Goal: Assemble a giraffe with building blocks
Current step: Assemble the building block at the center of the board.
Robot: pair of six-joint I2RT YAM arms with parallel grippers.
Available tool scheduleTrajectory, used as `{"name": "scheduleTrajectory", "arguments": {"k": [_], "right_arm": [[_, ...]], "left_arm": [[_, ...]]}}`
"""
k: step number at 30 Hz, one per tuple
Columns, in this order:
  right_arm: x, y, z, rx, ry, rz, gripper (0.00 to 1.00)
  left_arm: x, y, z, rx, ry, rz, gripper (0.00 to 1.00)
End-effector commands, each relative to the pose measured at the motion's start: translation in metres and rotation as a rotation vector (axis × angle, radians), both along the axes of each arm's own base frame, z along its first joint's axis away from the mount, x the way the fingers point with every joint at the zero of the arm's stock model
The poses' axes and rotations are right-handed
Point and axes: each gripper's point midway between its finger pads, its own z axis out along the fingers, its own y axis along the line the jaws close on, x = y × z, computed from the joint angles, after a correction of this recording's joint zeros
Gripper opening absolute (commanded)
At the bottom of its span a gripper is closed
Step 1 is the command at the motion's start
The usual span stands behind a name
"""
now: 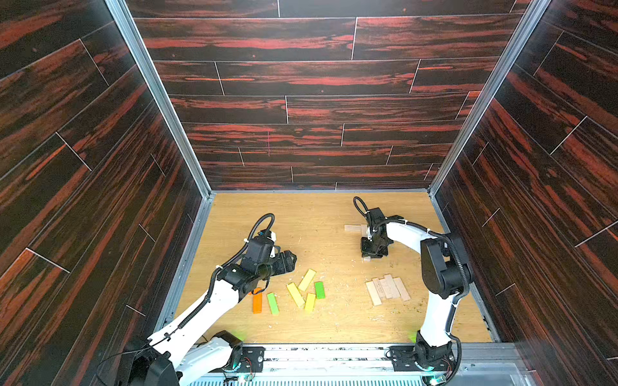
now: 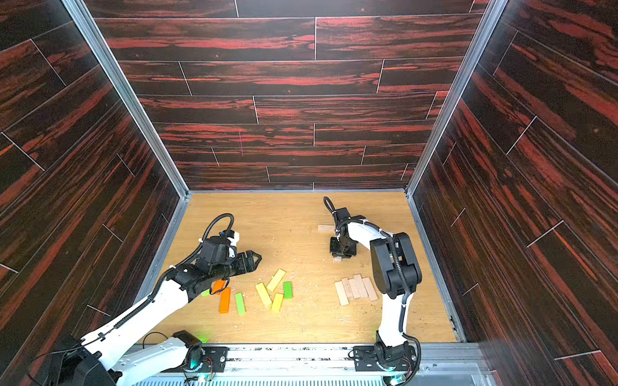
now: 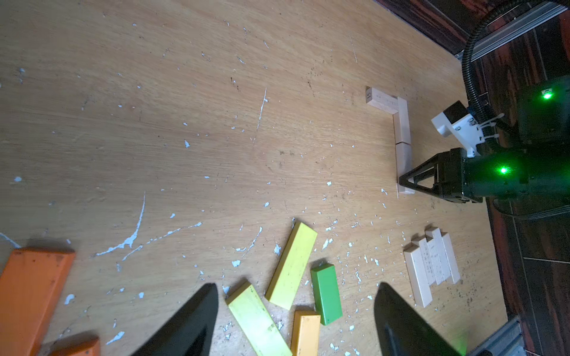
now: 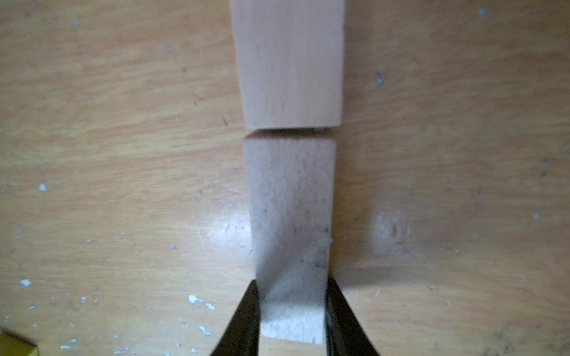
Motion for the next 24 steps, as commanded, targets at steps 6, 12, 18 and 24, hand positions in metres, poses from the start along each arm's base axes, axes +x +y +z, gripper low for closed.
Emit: {"name": "scheduleTrajectory", "arguments": {"k": [6, 12, 18, 24], "right_arm": [[-0.011, -0.008, -0.023, -0.060, 0.071, 0.006, 0.32], [-0.009, -0.008, -0.017, -0.060, 0.061, 0.005, 0.40], [-0.009, -0.006, 0.001, -0.044, 0.030, 0.014, 0.52], [-0.022, -0.011, 0.035, -0.049, -0.022, -0.003, 0.59]], "left_arm": [[0.001, 0.003, 0.006, -0.001, -0.025, 0.012, 0.82], [0.002, 0.004, 0.008, 0.000, -0.026, 0.012, 0.82], [0.001, 0.003, 0.010, -0.004, -0.031, 0.009, 0.82], [-0.001, 0.004, 0.014, -0.008, -0.039, 0.010, 0.82]]}}
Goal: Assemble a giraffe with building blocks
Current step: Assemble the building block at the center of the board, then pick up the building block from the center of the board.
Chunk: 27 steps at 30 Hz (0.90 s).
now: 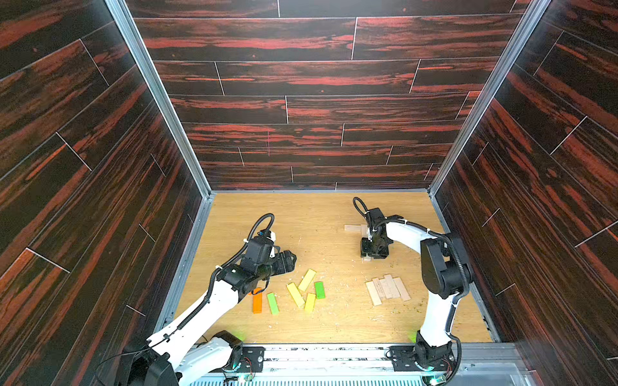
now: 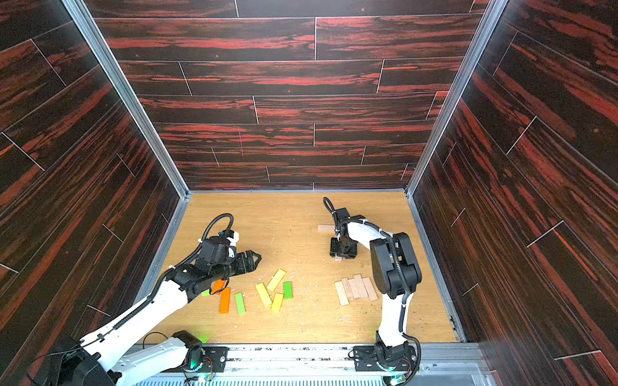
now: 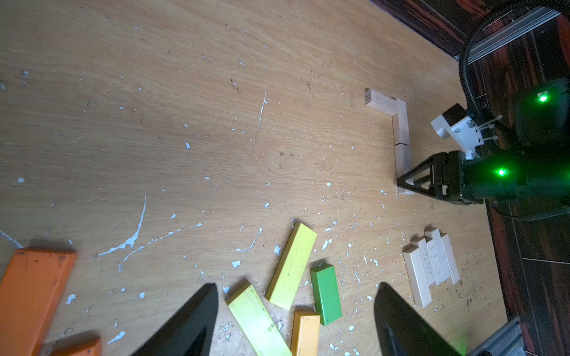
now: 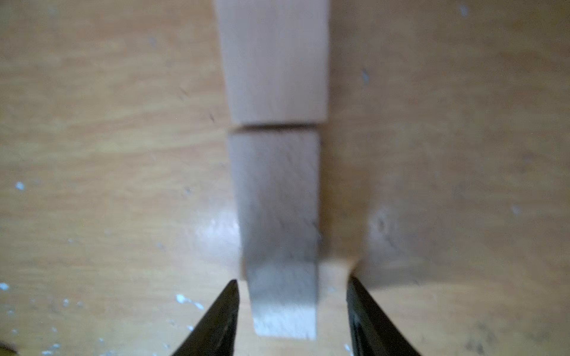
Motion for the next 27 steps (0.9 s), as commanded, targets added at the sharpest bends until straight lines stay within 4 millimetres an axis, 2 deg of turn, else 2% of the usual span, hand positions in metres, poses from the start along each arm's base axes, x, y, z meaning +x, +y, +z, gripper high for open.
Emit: {"name": "scheduleTrajectory", "arguments": {"k": [1, 7, 14, 18, 27], "right_arm": [[-0.020, -0.004, 0.035, -0.015, -0.032, -0.008, 0.60], [-0.069, -0.003, 0.056, -0.030, -0.039, -0.023, 0.61], [-0.135, 0.009, 0.039, -0.025, 0.049, -0.012, 0.61], [-0.154, 0.005, 0.031, -0.027, 0.079, -0.023, 0.61], [-0.177, 0.001, 0.012, -0.028, 0.136, -0.033, 0.62]], "left_arm": [[0.000, 0.004, 0.012, -0.007, -0.035, 0.010, 0.82], [-0.003, 0.003, 0.013, -0.018, -0.034, 0.005, 0.82], [-0.007, 0.003, 0.010, -0.025, -0.016, 0.001, 0.84], [-0.008, 0.003, 0.009, -0.027, -0.012, 0.004, 0.85], [-0.005, 0.001, 0.007, -0.030, -0.004, 0.004, 0.85]]}}
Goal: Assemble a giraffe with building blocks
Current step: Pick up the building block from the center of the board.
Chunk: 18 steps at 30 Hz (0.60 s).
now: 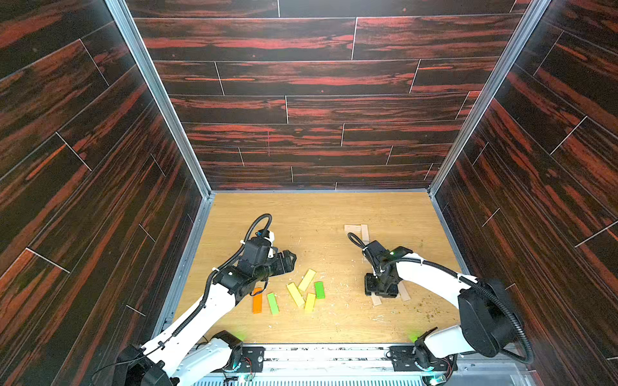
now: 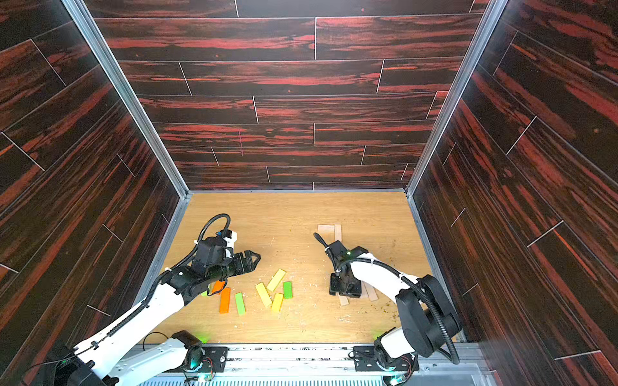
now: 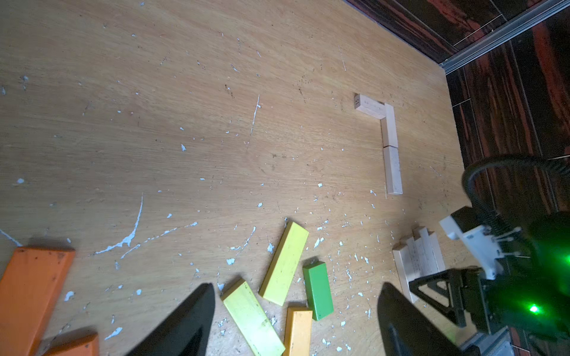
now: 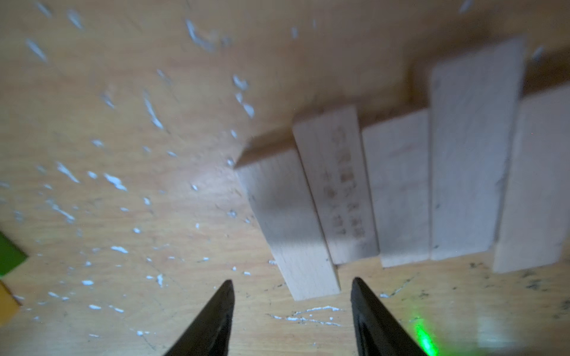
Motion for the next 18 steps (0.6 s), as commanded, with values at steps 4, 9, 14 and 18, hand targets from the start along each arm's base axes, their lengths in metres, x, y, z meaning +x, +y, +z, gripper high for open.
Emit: {"name": "scheduleTrajectory", "arguments": {"k": [4, 9, 14, 18], "right_arm": [[-0.010, 0.002, -0.008, 0.019, 0.026, -0.027, 0.62], [-0.009, 0.005, -0.015, 0.023, 0.036, -0.024, 0.55], [-0.008, 0.007, -0.023, 0.019, 0.050, -0.017, 0.50], [-0.007, 0.010, -0.028, 0.017, 0.056, -0.016, 0.43]], "left_arm": [[0.000, 0.000, -0.002, -0.006, 0.015, 0.004, 0.85], [0.000, 0.000, -0.003, -0.004, 0.017, 0.004, 0.84], [0.000, 0.000, -0.003, -0.004, 0.017, 0.003, 0.83], [0.000, 0.000, -0.003, -0.003, 0.016, 0.003, 0.82]]}}
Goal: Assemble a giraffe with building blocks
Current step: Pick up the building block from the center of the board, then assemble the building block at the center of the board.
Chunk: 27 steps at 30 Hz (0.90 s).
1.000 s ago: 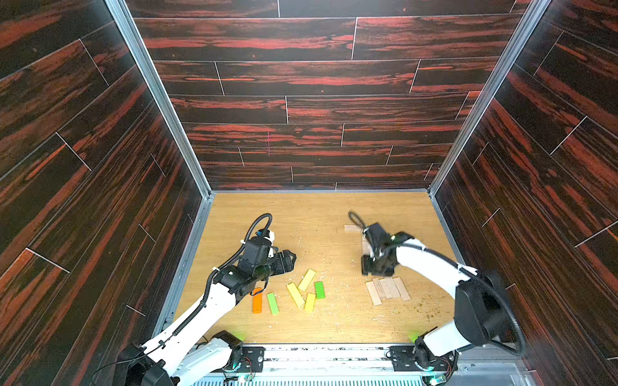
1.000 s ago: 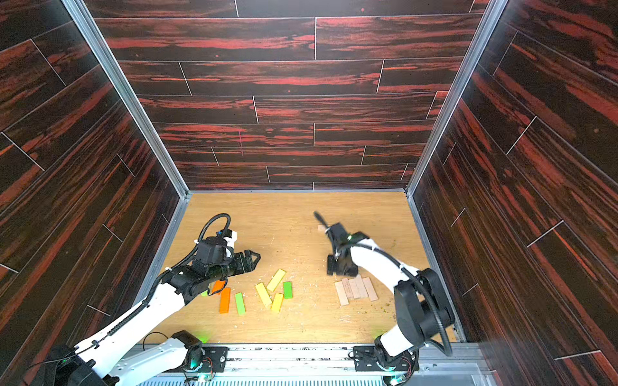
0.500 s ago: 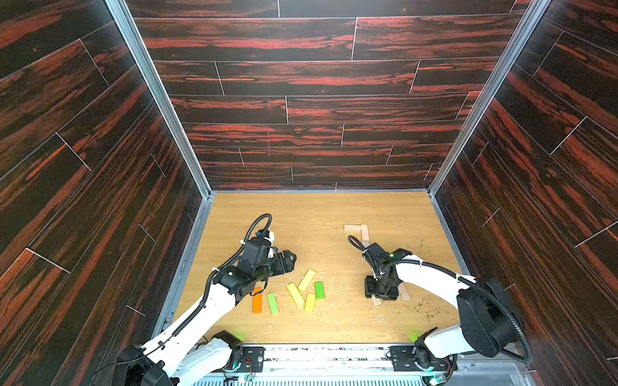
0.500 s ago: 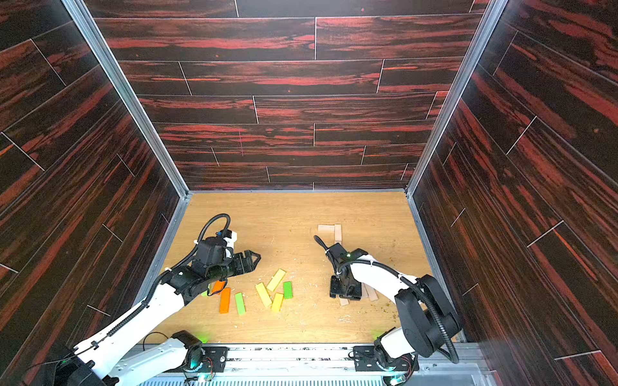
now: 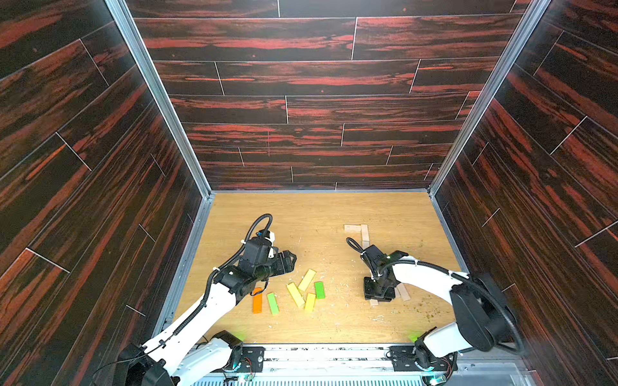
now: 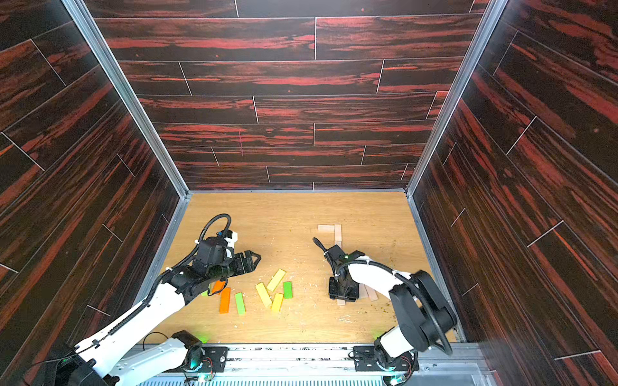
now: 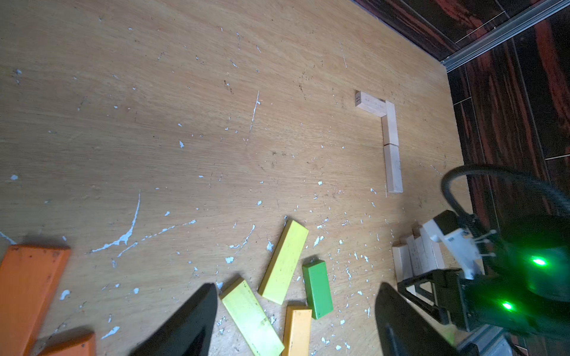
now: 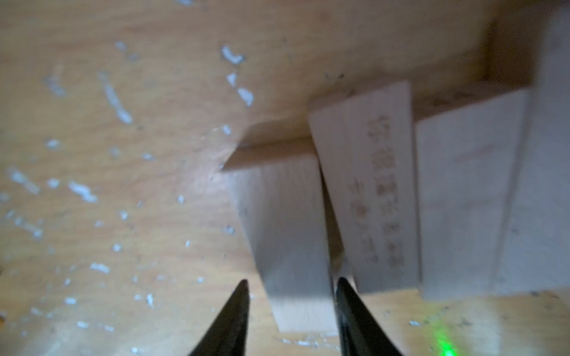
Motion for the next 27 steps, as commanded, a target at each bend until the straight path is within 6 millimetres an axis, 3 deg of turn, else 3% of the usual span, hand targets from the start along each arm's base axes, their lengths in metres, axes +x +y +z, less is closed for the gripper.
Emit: {"name": "scheduleTrajectory", "arguments": {"k": [1, 9, 15, 27], "right_arm": [[-0.002, 0.002, -0.007, -0.009, 0.026, -0.004, 0.41], [0.023, 0.005, -0.007, -0.041, -0.008, -0.005, 0.30], [0.039, -0.005, -0.011, -0.053, -0.016, -0.031, 0.25], [0.033, -0.037, -0.015, -0.075, 0.000, -0.087, 0.23]], "left_arm": [[0.000, 0.001, -0.001, -0.001, 0.006, 0.005, 0.82], [0.000, 0.002, 0.002, 0.000, -0.003, 0.006, 0.82], [-0.002, 0.006, 0.004, 0.010, -0.011, 0.012, 0.82], [0.001, 0.004, 0.005, 0.009, -0.016, 0.011, 0.81]]}}
